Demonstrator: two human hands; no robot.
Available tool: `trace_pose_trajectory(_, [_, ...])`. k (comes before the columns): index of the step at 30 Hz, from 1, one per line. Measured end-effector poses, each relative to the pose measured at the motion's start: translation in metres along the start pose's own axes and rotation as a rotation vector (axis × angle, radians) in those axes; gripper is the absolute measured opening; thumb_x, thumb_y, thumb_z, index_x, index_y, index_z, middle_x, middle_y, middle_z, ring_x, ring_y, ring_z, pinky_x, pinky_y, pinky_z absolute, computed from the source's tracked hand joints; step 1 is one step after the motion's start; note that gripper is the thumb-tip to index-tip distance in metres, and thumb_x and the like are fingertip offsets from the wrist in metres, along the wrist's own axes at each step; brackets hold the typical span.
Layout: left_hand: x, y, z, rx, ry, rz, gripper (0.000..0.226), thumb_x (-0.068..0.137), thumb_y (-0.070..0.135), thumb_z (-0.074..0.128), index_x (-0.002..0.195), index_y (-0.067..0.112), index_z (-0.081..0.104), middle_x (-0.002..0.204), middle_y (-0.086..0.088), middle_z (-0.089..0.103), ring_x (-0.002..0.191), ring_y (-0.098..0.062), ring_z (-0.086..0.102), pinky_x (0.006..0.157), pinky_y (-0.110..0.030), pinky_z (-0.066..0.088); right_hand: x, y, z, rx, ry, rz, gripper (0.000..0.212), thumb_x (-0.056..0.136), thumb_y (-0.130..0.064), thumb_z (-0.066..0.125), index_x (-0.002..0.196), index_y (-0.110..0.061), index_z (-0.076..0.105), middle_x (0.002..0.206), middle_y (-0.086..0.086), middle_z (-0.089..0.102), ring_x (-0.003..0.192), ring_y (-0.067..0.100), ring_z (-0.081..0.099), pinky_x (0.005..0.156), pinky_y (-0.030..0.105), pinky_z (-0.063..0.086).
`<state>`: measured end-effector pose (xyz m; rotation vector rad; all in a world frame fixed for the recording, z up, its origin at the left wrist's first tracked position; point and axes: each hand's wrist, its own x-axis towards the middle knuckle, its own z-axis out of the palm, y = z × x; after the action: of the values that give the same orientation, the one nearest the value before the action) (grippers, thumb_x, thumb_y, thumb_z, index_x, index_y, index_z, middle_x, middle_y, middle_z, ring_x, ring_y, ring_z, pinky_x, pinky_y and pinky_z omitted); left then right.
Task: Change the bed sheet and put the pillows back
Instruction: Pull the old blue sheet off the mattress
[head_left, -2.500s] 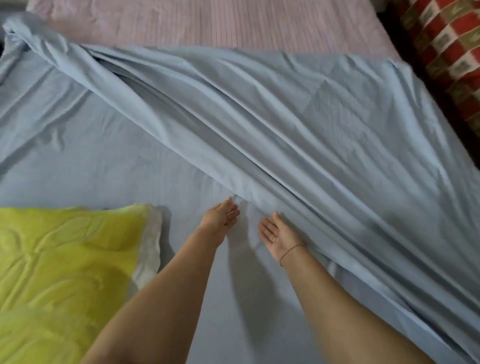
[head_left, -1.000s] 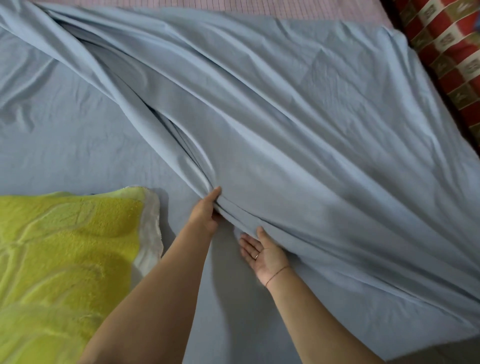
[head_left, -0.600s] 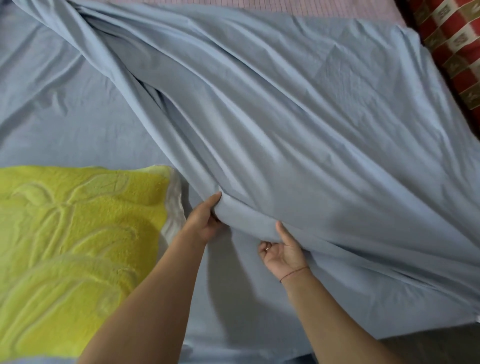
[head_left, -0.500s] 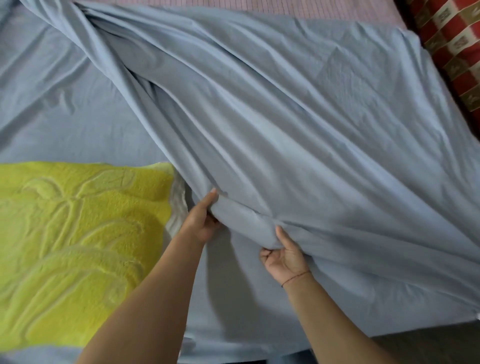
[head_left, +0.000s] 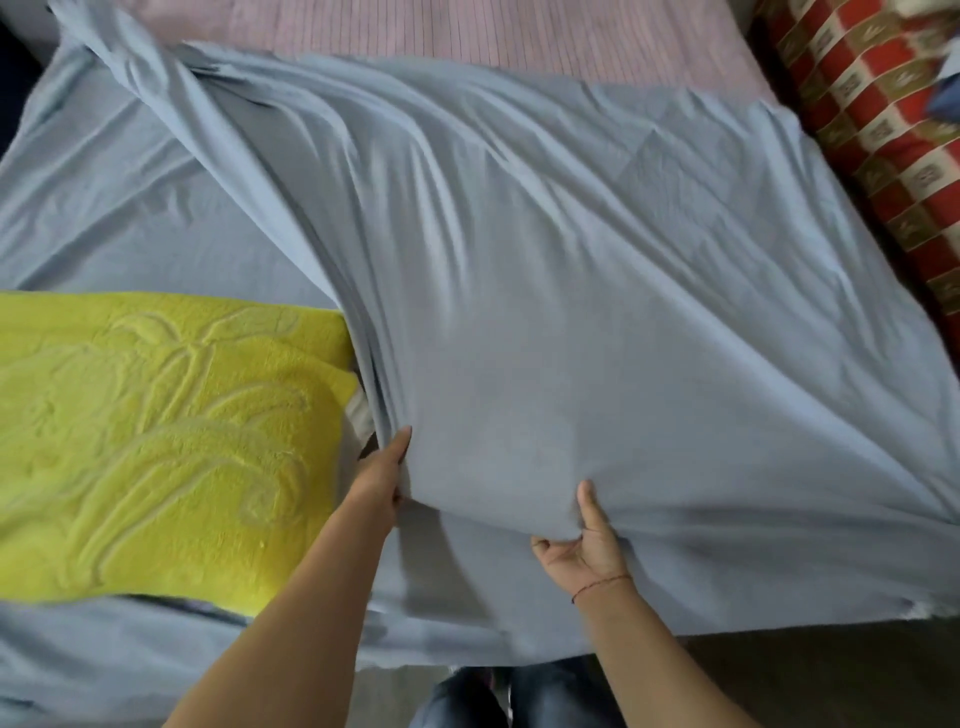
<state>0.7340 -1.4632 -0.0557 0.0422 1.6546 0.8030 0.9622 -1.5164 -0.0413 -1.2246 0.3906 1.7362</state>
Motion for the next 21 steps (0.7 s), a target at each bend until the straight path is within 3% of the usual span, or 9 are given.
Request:
trace_pose_trajectory(2, [-0.009,-0.011,-0.008,0.006,0.028,-0.002,0.047,0.085,0.042,0.07,0.116,0.01,0.058,0.093,-0.005,0.064,0.085,-0.025,0.059,0.076,-0.037,0.051,-0.007,-0.001,-0.02,0.021,0.026,-0.023,0.03,0.079,-0.039,0.067,0.103,-0.021,0.066,0.09,0.005,0.075,0.076,0.023,0.073,0.055,0.031,0.057])
trace_pose_trajectory(3, [-0.016,-0.018,-0.011,-0.017,0.034,-0.008,0.042,0.086,0.038,0.071,0.113,0.009,0.058,0.09,-0.005,0.064,0.08,-0.023,0.059,0.07,-0.035,0.051,-0.01,0.0,-0.032,0.021,0.034,-0.034,0.034,0.074,-0.04,0.074,0.102,-0.023,0.067,0.09,0.005,0.074,0.079,0.024,0.072,0.054,0.03,0.056])
trace_pose_trajectory(6, [-0.035,-0.041,-0.025,-0.129,0.018,-0.037,0.038,0.086,0.028,0.072,0.114,0.005,0.06,0.087,-0.007,0.065,0.075,-0.02,0.061,0.062,-0.032,0.05,-0.023,0.0,-0.062,0.012,0.061,-0.018,0.069,0.031,-0.035,0.097,0.093,-0.025,0.071,0.092,0.002,0.073,0.085,0.022,0.064,0.05,0.024,0.046])
trace_pose_trajectory(8, [-0.045,-0.062,-0.037,-0.176,0.001,-0.052,0.042,0.085,0.032,0.073,0.115,0.006,0.061,0.09,-0.009,0.068,0.077,-0.022,0.063,0.068,-0.035,0.053,-0.037,0.001,-0.079,-0.007,0.116,0.002,0.038,0.058,-0.031,0.087,0.089,-0.026,0.066,0.089,0.002,0.07,0.078,0.017,0.059,0.047,0.02,0.039])
trace_pose_trajectory(10, [-0.053,-0.082,-0.047,-0.188,0.0,-0.051,0.043,0.083,0.038,0.073,0.111,0.007,0.063,0.092,-0.009,0.069,0.08,-0.023,0.065,0.078,-0.039,0.055,-0.047,0.003,-0.098,-0.027,0.17,0.002,0.009,0.085,-0.03,0.067,0.086,-0.023,0.061,0.073,-0.001,0.07,0.061,0.011,0.055,0.042,0.016,0.037])
trace_pose_trajectory(12, [-0.063,-0.1,-0.054,-0.2,-0.003,-0.03,0.049,0.075,0.046,0.079,0.105,0.009,0.065,0.096,-0.008,0.07,0.084,-0.022,0.066,0.086,-0.04,0.055,-0.05,0.003,-0.119,-0.082,0.199,-0.004,0.015,0.091,-0.025,0.062,0.078,-0.02,0.056,0.05,-0.005,0.06,0.04,0.006,0.047,0.044,0.016,0.036])
trace_pose_trajectory(15, [-0.072,-0.12,-0.063,-0.158,-0.009,0.01,0.061,0.058,0.051,0.087,0.102,0.015,0.067,0.094,0.001,0.063,0.07,-0.011,0.055,0.065,-0.023,0.051,-0.052,-0.002,-0.142,-0.221,0.221,-0.032,0.023,0.094,-0.016,0.059,0.072,-0.02,0.051,0.04,-0.009,0.048,0.036,0.001,0.048,0.049,0.015,0.037])
trace_pose_trajectory(18, [-0.075,-0.134,-0.064,-0.219,-0.02,0.069,0.051,0.079,0.032,0.078,0.121,0.007,0.061,0.11,-0.005,0.068,0.088,-0.015,0.064,0.071,-0.026,0.052,-0.054,-0.008,-0.153,-0.327,0.217,-0.08,0.027,0.095,-0.015,0.057,0.07,-0.019,0.047,0.041,-0.008,0.049,0.044,0.002,0.054,0.059,0.019,0.037])
trace_pose_trajectory(21, [-0.079,-0.142,-0.061,-0.231,-0.015,0.132,0.031,0.09,0.025,0.068,0.114,0.01,0.056,0.101,-0.007,0.067,0.085,-0.02,0.065,0.073,-0.032,0.053,-0.056,-0.008,-0.16,-0.351,0.224,-0.106,0.024,0.094,-0.017,0.058,0.071,-0.016,0.05,0.045,-0.007,0.053,0.057,0.006,0.058,0.057,0.018,0.044])
